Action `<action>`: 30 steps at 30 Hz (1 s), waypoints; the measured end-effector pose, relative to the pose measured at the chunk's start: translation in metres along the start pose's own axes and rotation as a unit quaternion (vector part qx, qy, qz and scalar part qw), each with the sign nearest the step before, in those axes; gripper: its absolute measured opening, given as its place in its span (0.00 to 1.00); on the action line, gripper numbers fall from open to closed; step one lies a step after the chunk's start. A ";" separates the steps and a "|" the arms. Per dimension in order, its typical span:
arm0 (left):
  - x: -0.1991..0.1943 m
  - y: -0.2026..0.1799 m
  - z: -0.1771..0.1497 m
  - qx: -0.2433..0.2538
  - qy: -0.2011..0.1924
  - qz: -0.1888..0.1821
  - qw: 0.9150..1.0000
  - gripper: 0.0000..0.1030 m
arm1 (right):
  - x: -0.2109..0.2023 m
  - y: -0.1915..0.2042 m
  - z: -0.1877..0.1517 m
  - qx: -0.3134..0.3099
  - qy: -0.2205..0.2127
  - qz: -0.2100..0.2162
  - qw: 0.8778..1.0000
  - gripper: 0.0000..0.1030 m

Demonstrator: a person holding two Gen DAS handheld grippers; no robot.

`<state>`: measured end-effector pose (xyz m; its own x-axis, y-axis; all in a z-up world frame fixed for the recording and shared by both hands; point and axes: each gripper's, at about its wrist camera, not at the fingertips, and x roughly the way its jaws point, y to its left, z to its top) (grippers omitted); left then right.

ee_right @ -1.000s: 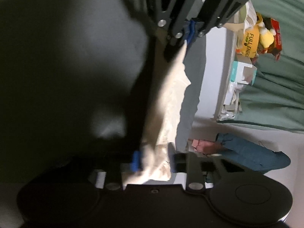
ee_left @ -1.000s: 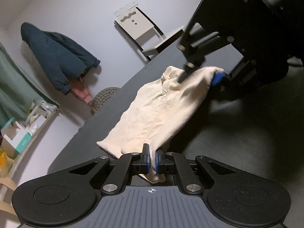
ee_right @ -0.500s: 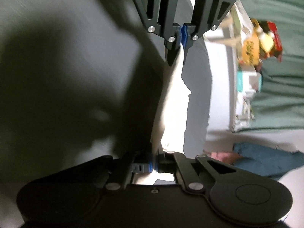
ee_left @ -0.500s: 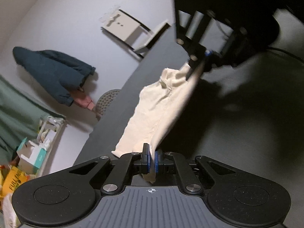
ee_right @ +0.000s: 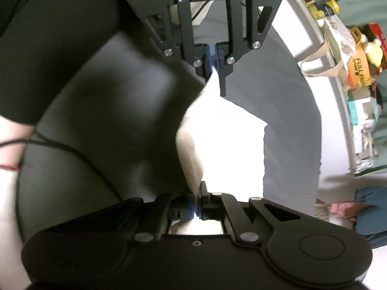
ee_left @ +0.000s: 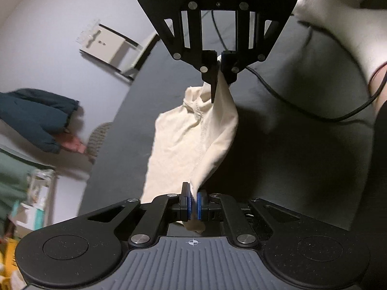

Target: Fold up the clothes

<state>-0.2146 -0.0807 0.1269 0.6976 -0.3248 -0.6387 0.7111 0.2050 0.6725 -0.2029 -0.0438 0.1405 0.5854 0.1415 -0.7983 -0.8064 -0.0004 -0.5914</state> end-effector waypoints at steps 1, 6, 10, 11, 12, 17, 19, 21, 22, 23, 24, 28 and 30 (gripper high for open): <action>0.000 0.005 0.001 -0.007 -0.002 -0.006 1.000 0.04 | 0.000 -0.005 -0.001 0.007 -0.001 0.004 1.000 0.04; 0.014 0.040 -0.005 -0.009 -0.001 -0.002 1.000 0.04 | 0.005 -0.045 -0.008 0.047 -0.006 0.015 0.999 0.04; 0.034 0.069 -0.013 -0.027 0.007 -0.004 1.000 0.04 | 0.019 -0.087 -0.017 0.079 -0.004 0.026 0.997 0.04; 0.040 0.075 -0.015 -0.033 0.009 -0.007 0.999 0.04 | 0.021 -0.091 -0.018 0.092 -0.002 0.034 0.995 0.04; 0.047 0.082 -0.017 -0.042 0.011 -0.015 0.999 0.04 | 0.024 -0.094 -0.019 0.105 0.000 0.042 0.994 0.04; 0.090 0.108 -0.030 -0.079 0.025 -0.057 0.995 0.04 | 0.063 -0.138 -0.030 0.162 -0.001 0.095 0.982 0.04; 0.108 0.118 -0.036 -0.098 0.030 -0.073 0.992 0.04 | 0.081 -0.148 -0.038 0.187 0.002 0.115 0.976 0.04; 0.126 0.128 -0.042 -0.128 0.038 -0.099 0.986 0.04 | 0.100 -0.161 -0.046 0.217 0.002 0.135 0.967 0.04; 0.135 0.133 -0.045 -0.142 0.041 -0.111 0.983 0.04 | 0.108 -0.167 -0.050 0.234 -0.001 0.142 0.962 0.05; 0.142 0.137 -0.049 -0.155 0.044 -0.120 0.980 0.04 | 0.115 -0.171 -0.054 0.249 -0.002 0.152 0.956 0.05; 0.149 0.140 -0.053 -0.165 0.049 -0.125 0.977 0.04 | 0.122 -0.175 -0.059 0.265 -0.004 0.162 0.951 0.05; 0.168 0.149 -0.071 -0.212 0.060 -0.140 0.965 0.05 | 0.138 -0.178 -0.076 0.313 -0.008 0.177 0.933 0.08; 0.172 0.152 -0.079 -0.238 0.056 -0.146 0.959 0.05 | 0.141 -0.180 -0.086 0.339 -0.016 0.185 0.922 0.09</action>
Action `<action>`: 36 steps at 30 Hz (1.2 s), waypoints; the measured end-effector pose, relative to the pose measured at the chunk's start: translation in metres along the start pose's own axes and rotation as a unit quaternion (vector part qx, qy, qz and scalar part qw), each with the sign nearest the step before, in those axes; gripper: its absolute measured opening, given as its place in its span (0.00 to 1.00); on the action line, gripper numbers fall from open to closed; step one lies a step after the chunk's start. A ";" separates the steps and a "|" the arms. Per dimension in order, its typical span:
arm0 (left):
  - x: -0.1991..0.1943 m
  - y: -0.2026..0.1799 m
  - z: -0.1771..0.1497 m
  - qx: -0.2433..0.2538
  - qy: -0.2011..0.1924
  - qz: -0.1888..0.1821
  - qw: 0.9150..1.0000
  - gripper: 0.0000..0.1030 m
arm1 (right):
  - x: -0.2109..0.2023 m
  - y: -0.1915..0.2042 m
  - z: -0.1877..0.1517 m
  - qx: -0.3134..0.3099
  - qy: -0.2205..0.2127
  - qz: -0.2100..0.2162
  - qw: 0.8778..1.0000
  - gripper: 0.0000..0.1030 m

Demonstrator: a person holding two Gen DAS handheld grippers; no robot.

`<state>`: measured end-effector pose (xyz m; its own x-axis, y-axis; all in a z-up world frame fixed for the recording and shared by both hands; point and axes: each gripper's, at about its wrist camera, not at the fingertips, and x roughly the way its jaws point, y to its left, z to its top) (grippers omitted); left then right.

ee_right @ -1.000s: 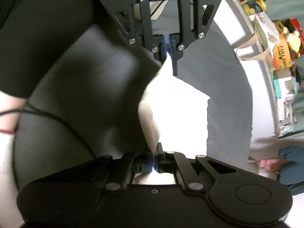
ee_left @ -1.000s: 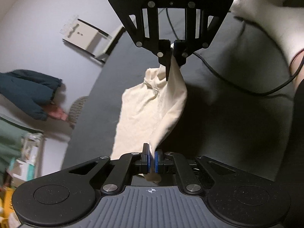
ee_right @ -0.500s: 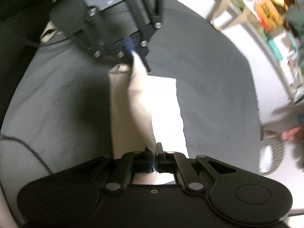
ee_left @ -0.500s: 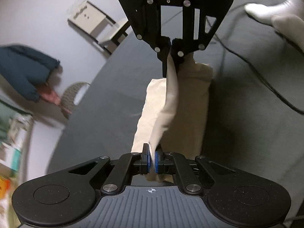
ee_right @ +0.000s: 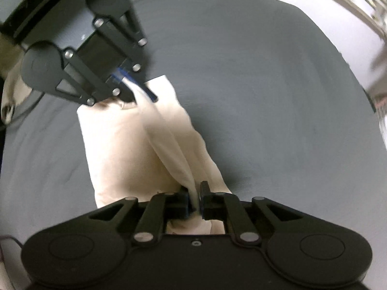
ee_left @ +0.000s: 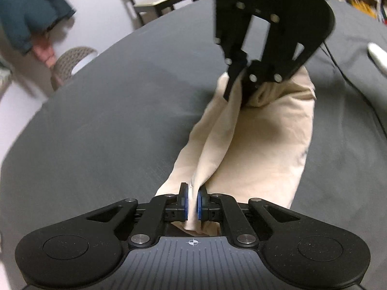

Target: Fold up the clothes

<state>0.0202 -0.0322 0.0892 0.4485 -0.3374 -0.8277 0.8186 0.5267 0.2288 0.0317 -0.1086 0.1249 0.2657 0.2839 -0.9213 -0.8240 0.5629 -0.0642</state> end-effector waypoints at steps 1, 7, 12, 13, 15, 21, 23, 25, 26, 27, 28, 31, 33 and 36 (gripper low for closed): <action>0.001 0.002 -0.002 -0.009 -0.003 -0.003 1.000 0.05 | 0.000 -0.004 -0.003 0.014 -0.004 0.006 1.000 0.13; 0.001 0.018 -0.018 -0.089 -0.023 0.033 0.995 0.38 | -0.010 -0.025 -0.035 0.121 -0.042 0.036 0.991 0.34; -0.006 0.015 -0.035 -0.115 -0.025 0.056 0.991 0.43 | -0.015 -0.051 -0.033 0.192 -0.082 0.056 0.976 0.34; -0.008 0.014 -0.037 -0.119 -0.026 0.064 0.990 0.43 | -0.015 -0.054 -0.035 0.204 -0.089 0.057 0.973 0.34; -0.013 0.009 -0.041 -0.134 -0.031 0.091 0.986 0.43 | -0.015 -0.065 -0.035 0.235 -0.104 0.061 0.964 0.34; -0.034 0.007 -0.047 -0.264 -0.093 0.129 0.951 0.43 | -0.018 -0.085 -0.062 0.318 -0.114 0.031 0.941 0.34; -0.028 0.017 -0.050 -0.309 -0.107 0.106 0.939 0.43 | -0.013 -0.089 -0.067 0.338 -0.124 0.017 0.933 0.34; -0.020 0.019 -0.055 -0.341 -0.118 0.079 0.929 0.43 | -0.019 -0.087 -0.073 0.362 -0.148 0.032 0.920 0.34; -0.016 0.021 -0.058 -0.349 -0.123 0.068 0.927 0.43 | -0.022 -0.085 -0.074 0.370 -0.157 0.040 0.915 0.34; -0.011 0.022 -0.060 -0.354 -0.125 0.058 0.925 0.43 | -0.025 -0.081 -0.075 0.376 -0.165 0.038 0.911 0.34; -0.007 0.022 -0.063 -0.359 -0.128 0.051 0.923 0.43 | -0.027 -0.077 -0.075 0.382 -0.173 0.046 0.907 0.34; 0.001 0.016 -0.075 -0.376 -0.141 0.033 0.915 0.43 | -0.041 -0.060 -0.076 0.371 -0.191 0.081 0.905 0.34; 0.008 0.015 -0.078 -0.382 -0.148 0.017 0.912 0.43 | -0.048 -0.047 -0.074 0.341 -0.202 0.099 0.913 0.38; 0.018 0.017 -0.086 -0.393 -0.154 0.005 0.907 0.43 | -0.052 -0.030 -0.069 0.284 -0.199 0.102 0.932 0.40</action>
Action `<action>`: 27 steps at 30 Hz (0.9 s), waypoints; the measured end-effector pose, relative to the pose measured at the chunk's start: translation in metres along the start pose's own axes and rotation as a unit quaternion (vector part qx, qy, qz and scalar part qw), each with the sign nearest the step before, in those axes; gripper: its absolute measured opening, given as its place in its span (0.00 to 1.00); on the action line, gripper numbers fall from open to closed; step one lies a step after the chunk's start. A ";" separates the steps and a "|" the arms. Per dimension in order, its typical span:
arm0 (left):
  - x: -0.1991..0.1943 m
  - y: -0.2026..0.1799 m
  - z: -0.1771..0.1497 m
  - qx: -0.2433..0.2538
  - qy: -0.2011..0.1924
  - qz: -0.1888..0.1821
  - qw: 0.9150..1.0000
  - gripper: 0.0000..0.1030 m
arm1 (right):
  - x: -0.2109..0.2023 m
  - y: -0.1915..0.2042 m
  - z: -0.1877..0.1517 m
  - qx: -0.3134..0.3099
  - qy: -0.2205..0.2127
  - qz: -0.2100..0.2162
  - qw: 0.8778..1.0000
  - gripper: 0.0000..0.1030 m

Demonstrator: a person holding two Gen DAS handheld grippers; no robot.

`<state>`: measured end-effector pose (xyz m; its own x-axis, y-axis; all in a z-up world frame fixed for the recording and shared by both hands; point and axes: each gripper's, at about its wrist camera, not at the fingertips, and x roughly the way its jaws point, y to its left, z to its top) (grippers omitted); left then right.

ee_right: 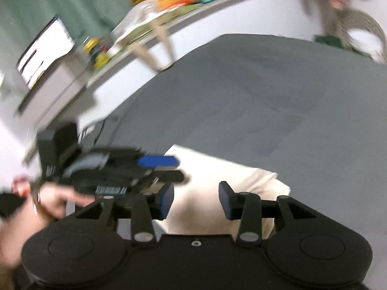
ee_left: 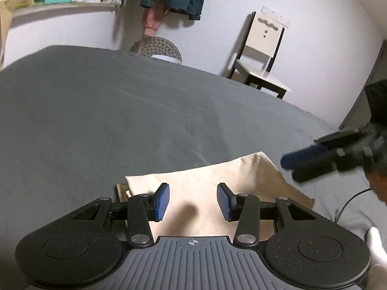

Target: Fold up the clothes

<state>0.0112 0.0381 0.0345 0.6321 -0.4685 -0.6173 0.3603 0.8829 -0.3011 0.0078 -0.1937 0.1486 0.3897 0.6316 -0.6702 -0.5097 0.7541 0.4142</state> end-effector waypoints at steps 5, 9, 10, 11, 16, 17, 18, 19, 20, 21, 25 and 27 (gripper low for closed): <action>0.020 0.017 -0.004 -0.038 0.010 -0.008 0.999 0.43 | 0.014 0.021 -0.008 -0.120 0.036 -0.029 0.992 0.45; 0.032 0.024 -0.009 -0.043 0.013 -0.023 0.999 0.43 | 0.028 0.027 -0.014 -0.151 0.054 -0.037 0.986 0.47; 0.036 0.023 -0.008 -0.037 0.015 -0.024 0.999 0.43 | 0.032 0.027 -0.016 -0.156 0.061 -0.039 0.985 0.48; 0.039 0.020 -0.006 -0.028 0.016 -0.023 0.999 0.43 | 0.034 0.027 -0.018 -0.164 0.067 -0.041 0.983 0.49; 0.033 0.011 -0.008 0.024 0.021 -0.013 0.999 0.43 | 0.032 0.023 -0.028 -0.196 0.082 -0.056 0.976 0.53; 0.033 0.008 -0.005 0.030 0.022 -0.011 0.999 0.43 | 0.032 0.023 -0.029 -0.197 0.083 -0.055 0.975 0.53; 0.034 0.005 -0.003 0.036 0.022 -0.010 0.999 0.43 | 0.031 0.022 -0.030 -0.199 0.082 -0.055 0.975 0.54; 0.034 0.004 -0.002 0.041 0.023 -0.009 0.999 0.43 | 0.029 0.021 -0.031 -0.206 0.084 -0.050 0.974 0.55; 0.032 0.003 0.000 0.045 0.023 -0.009 0.999 0.43 | 0.028 0.021 -0.032 -0.211 0.084 -0.048 0.973 0.56; 0.031 0.003 0.000 0.048 0.023 -0.008 0.999 0.43 | 0.026 0.020 -0.034 -0.218 0.085 -0.049 0.971 0.57; 0.027 0.002 0.001 0.055 0.024 -0.007 0.998 0.43 | 0.019 0.016 -0.042 -0.239 0.094 -0.063 0.964 0.61; 0.024 0.003 0.000 0.057 0.024 -0.007 0.998 0.43 | 0.017 0.010 -0.045 -0.235 0.107 -0.074 0.963 0.62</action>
<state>0.0278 0.0298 0.0190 0.5939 -0.4762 -0.6485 0.4465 0.8656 -0.2267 -0.0252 -0.1837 0.1130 0.3432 0.4338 -0.8331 -0.7708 0.6369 0.0141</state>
